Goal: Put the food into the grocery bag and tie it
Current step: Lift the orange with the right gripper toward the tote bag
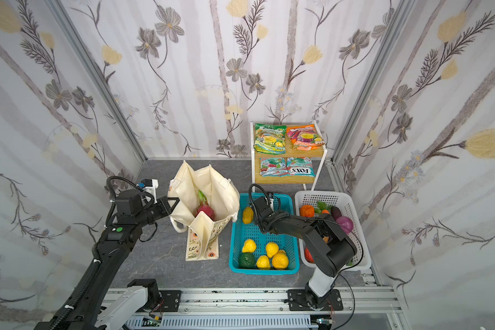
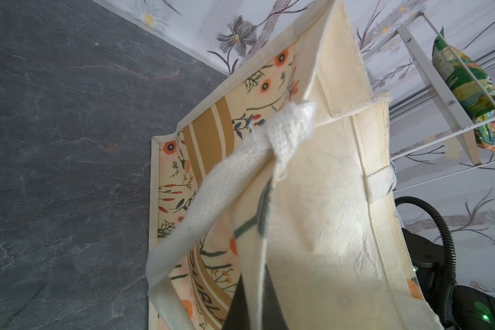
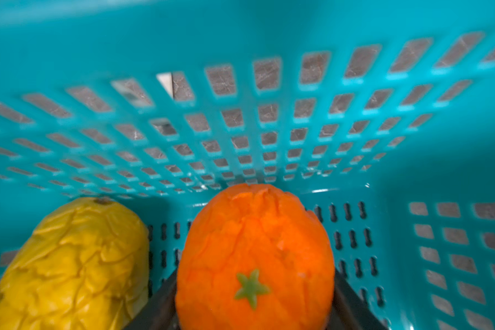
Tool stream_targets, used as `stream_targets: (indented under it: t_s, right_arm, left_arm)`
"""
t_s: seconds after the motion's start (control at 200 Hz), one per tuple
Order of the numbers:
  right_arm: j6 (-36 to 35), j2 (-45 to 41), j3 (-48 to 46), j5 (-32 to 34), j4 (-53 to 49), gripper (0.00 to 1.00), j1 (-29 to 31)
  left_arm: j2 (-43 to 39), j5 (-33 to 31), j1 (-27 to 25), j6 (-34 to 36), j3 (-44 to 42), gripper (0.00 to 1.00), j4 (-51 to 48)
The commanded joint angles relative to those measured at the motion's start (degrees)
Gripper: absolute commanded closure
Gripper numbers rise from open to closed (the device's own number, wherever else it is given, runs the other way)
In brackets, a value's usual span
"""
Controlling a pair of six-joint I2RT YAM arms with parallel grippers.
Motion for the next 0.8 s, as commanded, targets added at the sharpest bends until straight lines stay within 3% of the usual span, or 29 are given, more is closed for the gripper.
stream_targets:
  t_s: [0.0, 0.385, 0.6, 0.799]
  right_arm:
    - [0.49, -2.97, -1.22, 0.86, 1.89, 0.39, 0.22]
    - [-5.14, -17.9, -2.92, 3.4, -4.27, 0.38, 5.03]
    - [-9.36, -24.42, 2.58, 4.11, -8.66, 0.4, 8.32]
    - [-15.01, -27.73, 9.39, 0.68, -7.88, 0.41, 11.87]
  left_arm:
    - [-0.28, 0.53, 0.03, -0.3, 0.67, 1.0, 0.78]
    - [0.07, 0.62, 0.03, 0.13, 0.52, 1.0, 0.79]
    - [1.1, 0.78, 0.03, 0.23, 0.96, 1.0, 0.84]
    - [1.91, 1.35, 0.03, 0.4, 1.51, 1.0, 0.82]
